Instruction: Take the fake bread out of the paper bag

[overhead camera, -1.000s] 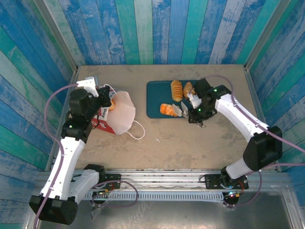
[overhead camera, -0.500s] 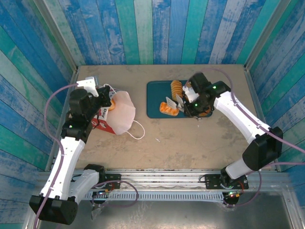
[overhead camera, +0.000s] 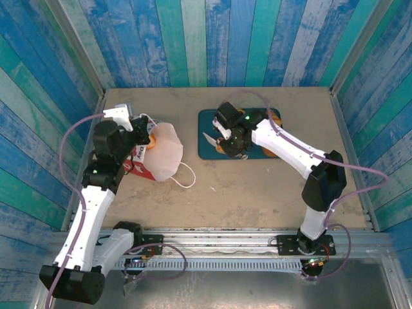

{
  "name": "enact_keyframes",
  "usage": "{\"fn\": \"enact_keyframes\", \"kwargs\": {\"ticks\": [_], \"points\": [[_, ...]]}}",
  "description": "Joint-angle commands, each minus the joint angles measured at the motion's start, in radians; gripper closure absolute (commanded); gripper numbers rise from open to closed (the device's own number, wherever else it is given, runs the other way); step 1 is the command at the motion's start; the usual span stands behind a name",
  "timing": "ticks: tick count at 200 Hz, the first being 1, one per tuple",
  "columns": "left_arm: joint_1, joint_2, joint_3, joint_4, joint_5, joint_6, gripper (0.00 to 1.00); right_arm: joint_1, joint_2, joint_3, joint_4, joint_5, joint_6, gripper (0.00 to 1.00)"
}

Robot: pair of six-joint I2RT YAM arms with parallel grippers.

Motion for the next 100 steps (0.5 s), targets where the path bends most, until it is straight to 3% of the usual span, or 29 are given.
{"fn": "enact_keyframes", "kwargs": {"ticks": [1,47,100], "points": [[-0.001,-0.036,0.016,-0.001,-0.016,0.020,1.00,0.000,0.030,0.034,-0.034,0.006,0.010,0.60],[-0.001,-0.037,0.015,-0.002,-0.011,0.022,1.00,-0.001,0.075,0.052,-0.079,0.044,-0.044,0.62],[0.000,-0.035,0.008,0.008,-0.010,0.016,1.00,-0.004,0.007,-0.006,-0.110,0.102,-0.182,0.70]]}}
